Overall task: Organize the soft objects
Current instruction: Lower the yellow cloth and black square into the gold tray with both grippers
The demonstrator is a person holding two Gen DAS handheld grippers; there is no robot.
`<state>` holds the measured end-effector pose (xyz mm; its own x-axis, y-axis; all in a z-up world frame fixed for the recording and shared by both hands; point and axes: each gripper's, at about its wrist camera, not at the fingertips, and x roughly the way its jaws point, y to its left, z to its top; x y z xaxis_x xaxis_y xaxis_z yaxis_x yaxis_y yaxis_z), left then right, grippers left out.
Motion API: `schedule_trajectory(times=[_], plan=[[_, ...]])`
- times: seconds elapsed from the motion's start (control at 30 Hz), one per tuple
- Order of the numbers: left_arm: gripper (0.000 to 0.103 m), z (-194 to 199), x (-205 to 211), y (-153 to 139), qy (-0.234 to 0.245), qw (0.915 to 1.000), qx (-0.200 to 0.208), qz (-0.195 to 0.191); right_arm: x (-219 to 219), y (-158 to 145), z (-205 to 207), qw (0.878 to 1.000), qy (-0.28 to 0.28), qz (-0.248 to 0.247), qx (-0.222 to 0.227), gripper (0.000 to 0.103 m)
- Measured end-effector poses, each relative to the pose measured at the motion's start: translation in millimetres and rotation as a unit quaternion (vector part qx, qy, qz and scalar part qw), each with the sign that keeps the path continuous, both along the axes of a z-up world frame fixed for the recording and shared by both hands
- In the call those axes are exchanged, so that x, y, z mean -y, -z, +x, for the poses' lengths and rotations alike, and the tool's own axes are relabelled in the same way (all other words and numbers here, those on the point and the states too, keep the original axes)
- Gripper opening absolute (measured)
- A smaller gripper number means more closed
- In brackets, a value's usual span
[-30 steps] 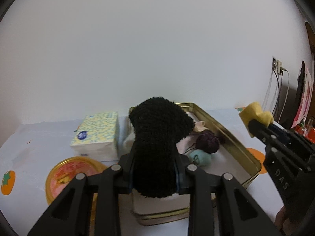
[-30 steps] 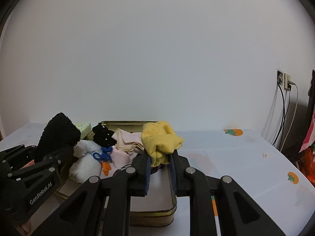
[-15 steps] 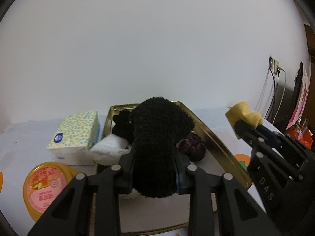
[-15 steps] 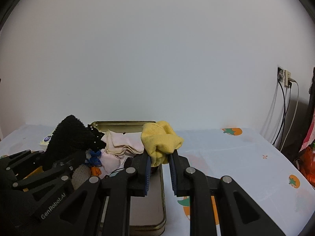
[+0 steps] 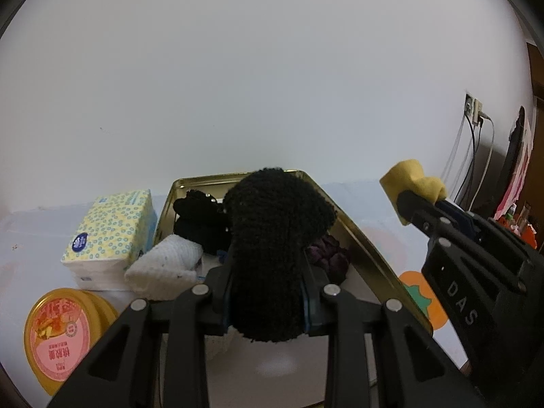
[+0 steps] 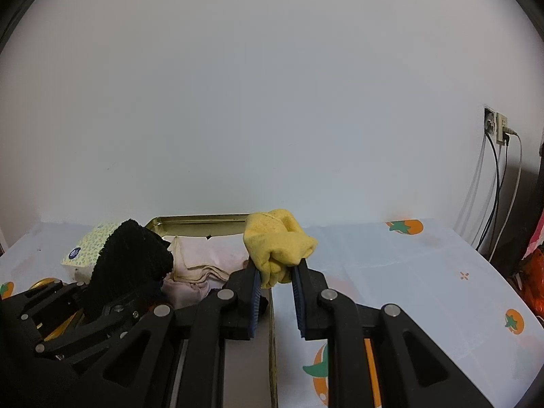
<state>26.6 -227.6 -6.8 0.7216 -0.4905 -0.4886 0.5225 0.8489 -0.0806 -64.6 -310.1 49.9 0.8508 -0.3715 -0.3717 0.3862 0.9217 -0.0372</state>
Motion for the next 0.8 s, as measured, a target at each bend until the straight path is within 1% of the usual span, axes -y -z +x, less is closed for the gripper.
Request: schedule_trajectory(times=[0.1,0.3,0.43,0.57,0.8], plan=[[0.028,4,1,-3,-0.002,1.0000,-0.002,0.000,2,-2,4,1.000,-0.003,0.000,-0.004,0.019],[0.028,7,7,-10,-0.003,0.9999,0.002,0.011,10,-9,23,1.000,-0.012,-0.011,-0.023,0.019],[0.028,11,9,-15,-0.009,0.9997,0.005,0.022,17,-14,40,0.999,-0.022,0.000,-0.038,0.019],[0.028,20,10,-11,-0.011,0.9992,-0.027,0.028,24,-17,60,0.997,-0.033,0.009,-0.067,0.019],[0.028,29,13,-2,-0.020,0.9975,-0.046,0.050,29,-14,87,0.992,-0.047,0.024,-0.111,0.019]])
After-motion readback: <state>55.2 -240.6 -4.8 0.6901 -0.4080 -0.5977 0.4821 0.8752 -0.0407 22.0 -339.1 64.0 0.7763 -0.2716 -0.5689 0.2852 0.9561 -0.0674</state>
